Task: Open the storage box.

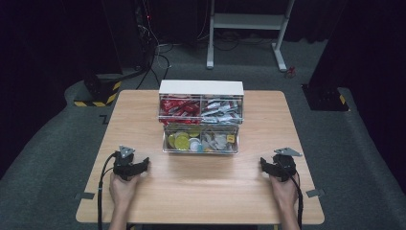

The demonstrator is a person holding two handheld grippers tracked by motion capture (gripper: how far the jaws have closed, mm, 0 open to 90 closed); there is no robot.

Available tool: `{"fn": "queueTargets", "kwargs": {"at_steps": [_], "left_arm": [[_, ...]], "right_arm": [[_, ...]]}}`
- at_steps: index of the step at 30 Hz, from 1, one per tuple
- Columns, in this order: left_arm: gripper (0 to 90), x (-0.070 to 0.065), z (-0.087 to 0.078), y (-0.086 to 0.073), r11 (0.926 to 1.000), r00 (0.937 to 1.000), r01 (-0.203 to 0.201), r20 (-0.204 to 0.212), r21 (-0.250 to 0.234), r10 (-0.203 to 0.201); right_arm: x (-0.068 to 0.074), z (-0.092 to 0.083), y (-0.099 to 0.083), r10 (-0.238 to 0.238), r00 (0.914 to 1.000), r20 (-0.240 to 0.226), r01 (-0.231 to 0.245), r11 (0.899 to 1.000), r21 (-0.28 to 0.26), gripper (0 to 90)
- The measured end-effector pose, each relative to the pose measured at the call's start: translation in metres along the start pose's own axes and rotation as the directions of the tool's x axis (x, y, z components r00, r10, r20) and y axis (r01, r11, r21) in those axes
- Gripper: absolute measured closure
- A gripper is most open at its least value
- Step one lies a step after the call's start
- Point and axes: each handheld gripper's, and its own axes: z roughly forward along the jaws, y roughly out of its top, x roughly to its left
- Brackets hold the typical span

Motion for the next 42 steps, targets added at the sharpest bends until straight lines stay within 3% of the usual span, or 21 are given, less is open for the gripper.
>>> {"fn": "queueTargets", "kwargs": {"at_steps": [11,13,14,21,23,28,32,42], "left_arm": [[26.1,0.000,0.000,0.000,1.0000,1.0000,0.004,0.001,-0.004,-0.004],[26.1,0.001,0.000,0.000,1.0000,1.0000,0.004,0.004,-0.005,-0.004],[26.1,0.001,0.000,0.000,1.0000,1.0000,0.007,0.005,-0.004,-0.007],[26.1,0.001,0.000,0.000,1.0000,1.0000,0.006,0.006,-0.005,-0.006],[26.1,0.001,0.000,0.000,1.0000,1.0000,0.006,0.005,-0.005,-0.006],[26.1,0.001,0.000,0.000,1.0000,1.0000,0.007,0.007,-0.005,-0.007],[26.1,0.002,0.000,0.000,0.9999,0.9999,0.011,0.009,-0.007,-0.011],[26.1,0.002,0.000,0.000,0.9999,0.9999,0.012,0.011,-0.007,-0.012]], "right_arm": [[0.001,0.000,0.000,-0.017,0.9997,-0.016,0.017,1.000,0.007,24.2],[0.002,0.000,0.000,-0.016,0.9997,-0.019,0.016,1.000,0.007,27.3],[0.002,-0.002,0.000,-0.017,0.9997,-0.019,0.017,1.000,0.007,36.7],[0.009,-0.009,-0.001,-0.026,0.9964,-0.080,0.025,1.000,-0.010,41.6],[0.014,-0.015,-0.001,-0.023,0.9925,-0.120,0.020,0.999,-0.025,41.9],[0.023,-0.023,0.000,-0.056,0.9859,-0.157,0.048,0.997,-0.059,45.3],[0.031,-0.034,0.006,-0.073,0.9723,-0.222,0.052,0.994,-0.097,46.4],[0.046,-0.044,0.017,-0.124,0.9505,-0.285,0.080,0.983,-0.162,47.6]]}}
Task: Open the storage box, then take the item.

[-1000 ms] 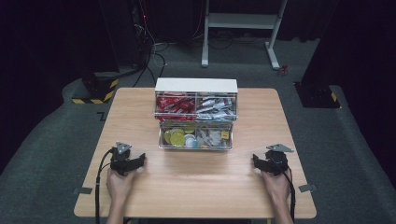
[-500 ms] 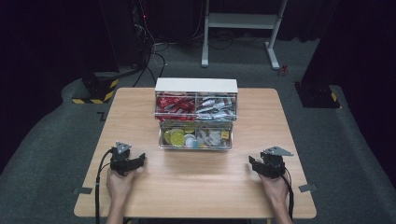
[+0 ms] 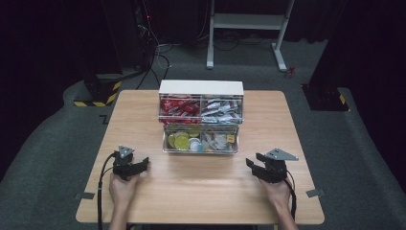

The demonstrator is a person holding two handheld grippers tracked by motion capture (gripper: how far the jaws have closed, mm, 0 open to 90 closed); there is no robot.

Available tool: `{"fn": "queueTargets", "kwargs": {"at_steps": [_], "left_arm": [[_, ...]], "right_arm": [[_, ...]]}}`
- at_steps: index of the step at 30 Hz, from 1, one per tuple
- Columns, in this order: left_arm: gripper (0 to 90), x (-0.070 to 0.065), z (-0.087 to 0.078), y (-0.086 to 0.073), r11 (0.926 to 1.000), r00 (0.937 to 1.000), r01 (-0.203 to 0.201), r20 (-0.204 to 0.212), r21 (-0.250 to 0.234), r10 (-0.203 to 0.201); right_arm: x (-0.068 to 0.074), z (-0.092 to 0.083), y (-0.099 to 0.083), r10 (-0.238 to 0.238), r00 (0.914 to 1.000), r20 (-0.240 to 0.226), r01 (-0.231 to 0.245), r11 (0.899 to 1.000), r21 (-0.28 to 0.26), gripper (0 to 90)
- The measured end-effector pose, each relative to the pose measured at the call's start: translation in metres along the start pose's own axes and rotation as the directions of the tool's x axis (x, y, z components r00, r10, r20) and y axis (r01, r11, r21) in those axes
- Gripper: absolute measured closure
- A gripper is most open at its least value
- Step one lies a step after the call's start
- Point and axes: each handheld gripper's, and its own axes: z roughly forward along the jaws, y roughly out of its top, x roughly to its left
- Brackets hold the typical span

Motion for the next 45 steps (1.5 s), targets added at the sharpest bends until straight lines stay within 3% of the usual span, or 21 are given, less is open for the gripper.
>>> {"fn": "queueTargets", "kwargs": {"at_steps": [16,27,31,45], "left_arm": [[26.1,0.000,0.000,0.000,1.0000,1.0000,0.002,0.001,0.000,-0.002],[26.1,0.000,0.000,0.000,1.0000,1.0000,0.004,0.002,0.000,-0.004],[26.1,0.000,0.000,0.000,1.0000,1.0000,0.003,0.001,0.000,-0.003],[26.0,0.000,0.000,0.000,1.0000,1.0000,0.003,0.000,0.000,-0.003]], "right_arm": [[0.021,-0.005,0.026,-0.061,0.9936,-0.095,0.055,0.997,-0.057,50.2],[0.034,-0.002,0.045,-0.105,0.9844,-0.142,0.094,0.992,-0.083,50.0],[0.039,0.001,0.054,-0.110,0.9779,-0.178,0.095,0.991,-0.094,49.7],[0.051,0.007,0.080,-0.147,0.9684,-0.202,0.123,0.984,-0.126,51.9]]}}
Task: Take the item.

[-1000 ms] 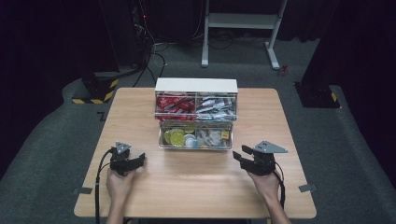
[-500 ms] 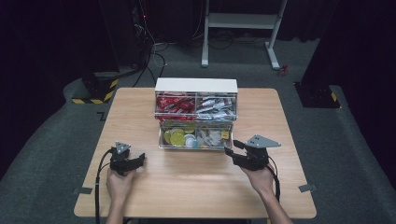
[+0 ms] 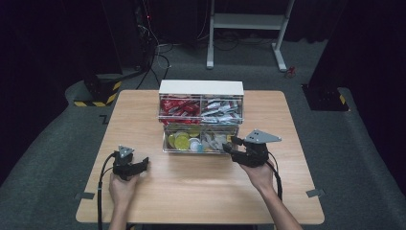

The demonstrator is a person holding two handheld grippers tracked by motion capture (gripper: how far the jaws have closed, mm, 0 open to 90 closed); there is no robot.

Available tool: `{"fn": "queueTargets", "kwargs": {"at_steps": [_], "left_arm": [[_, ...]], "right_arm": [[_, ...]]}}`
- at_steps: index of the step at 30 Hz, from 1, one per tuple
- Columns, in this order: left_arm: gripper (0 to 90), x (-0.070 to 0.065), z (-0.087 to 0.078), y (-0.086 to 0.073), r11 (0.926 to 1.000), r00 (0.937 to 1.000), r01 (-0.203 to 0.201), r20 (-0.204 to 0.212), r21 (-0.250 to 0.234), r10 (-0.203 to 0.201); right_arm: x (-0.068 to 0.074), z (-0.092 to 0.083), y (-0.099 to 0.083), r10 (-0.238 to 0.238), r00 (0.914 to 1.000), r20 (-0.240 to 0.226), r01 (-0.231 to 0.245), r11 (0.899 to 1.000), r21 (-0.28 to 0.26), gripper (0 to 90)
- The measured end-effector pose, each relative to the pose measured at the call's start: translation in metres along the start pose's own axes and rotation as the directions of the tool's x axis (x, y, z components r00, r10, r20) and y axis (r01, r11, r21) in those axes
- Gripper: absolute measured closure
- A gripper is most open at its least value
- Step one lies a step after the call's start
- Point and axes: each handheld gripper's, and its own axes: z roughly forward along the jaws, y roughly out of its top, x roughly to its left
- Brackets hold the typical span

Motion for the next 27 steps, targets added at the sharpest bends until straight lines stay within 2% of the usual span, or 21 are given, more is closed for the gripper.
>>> {"fn": "queueTargets", "kwargs": {"at_steps": [10,19,27], "left_arm": [[26.0,0.000,0.000,0.000,1.0000,1.0000,0.001,0.001,0.000,-0.001],[26.0,0.000,0.000,0.000,1.0000,1.0000,0.000,0.000,0.000,0.000],[26.0,0.000,0.000,0.000,1.0000,1.0000,0.001,0.001,0.000,-0.001]], "right_arm": [[0.003,0.002,0.016,-0.028,0.9996,-0.008,0.028,1.000,-0.010,59.0],[0.002,0.000,0.026,-0.032,0.9995,-0.008,0.032,0.999,-0.027,60.0],[0.002,-0.005,0.043,-0.043,0.9991,0.001,0.043,0.998,-0.052,60.7]]}}
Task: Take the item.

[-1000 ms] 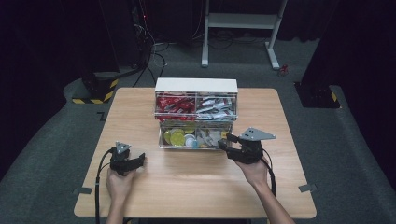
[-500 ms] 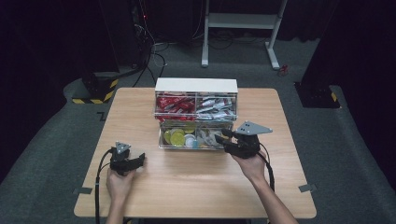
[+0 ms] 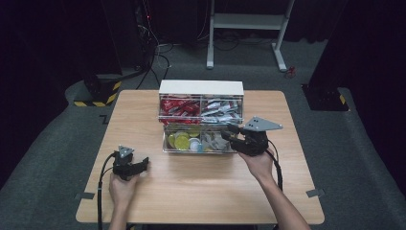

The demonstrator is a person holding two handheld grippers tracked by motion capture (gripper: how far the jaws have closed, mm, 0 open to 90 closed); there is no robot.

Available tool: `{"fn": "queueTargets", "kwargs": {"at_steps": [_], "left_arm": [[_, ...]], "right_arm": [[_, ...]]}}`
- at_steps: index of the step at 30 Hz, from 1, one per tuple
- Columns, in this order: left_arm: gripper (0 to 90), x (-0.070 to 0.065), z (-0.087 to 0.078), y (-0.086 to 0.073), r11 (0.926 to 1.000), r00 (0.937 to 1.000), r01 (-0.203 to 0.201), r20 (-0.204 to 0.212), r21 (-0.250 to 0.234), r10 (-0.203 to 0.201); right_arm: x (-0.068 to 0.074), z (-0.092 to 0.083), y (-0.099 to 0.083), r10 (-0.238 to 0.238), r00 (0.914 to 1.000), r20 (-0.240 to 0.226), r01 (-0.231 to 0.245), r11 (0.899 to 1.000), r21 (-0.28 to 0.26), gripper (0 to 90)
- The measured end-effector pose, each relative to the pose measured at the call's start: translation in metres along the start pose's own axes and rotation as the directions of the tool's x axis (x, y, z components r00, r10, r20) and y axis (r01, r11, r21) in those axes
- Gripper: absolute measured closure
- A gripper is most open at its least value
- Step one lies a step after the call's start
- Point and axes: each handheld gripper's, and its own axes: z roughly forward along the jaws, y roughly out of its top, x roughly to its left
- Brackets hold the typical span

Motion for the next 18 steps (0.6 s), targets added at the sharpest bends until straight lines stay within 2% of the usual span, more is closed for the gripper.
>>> {"fn": "queueTargets", "kwargs": {"at_steps": [18], "left_arm": [[25.9,0.000,0.000,0.000,1.0000,1.0000,0.000,0.000,0.000,0.000]], "right_arm": [[-0.003,0.005,0.018,0.008,0.9999,-0.008,-0.008,1.000,-0.008,63.9]]}}
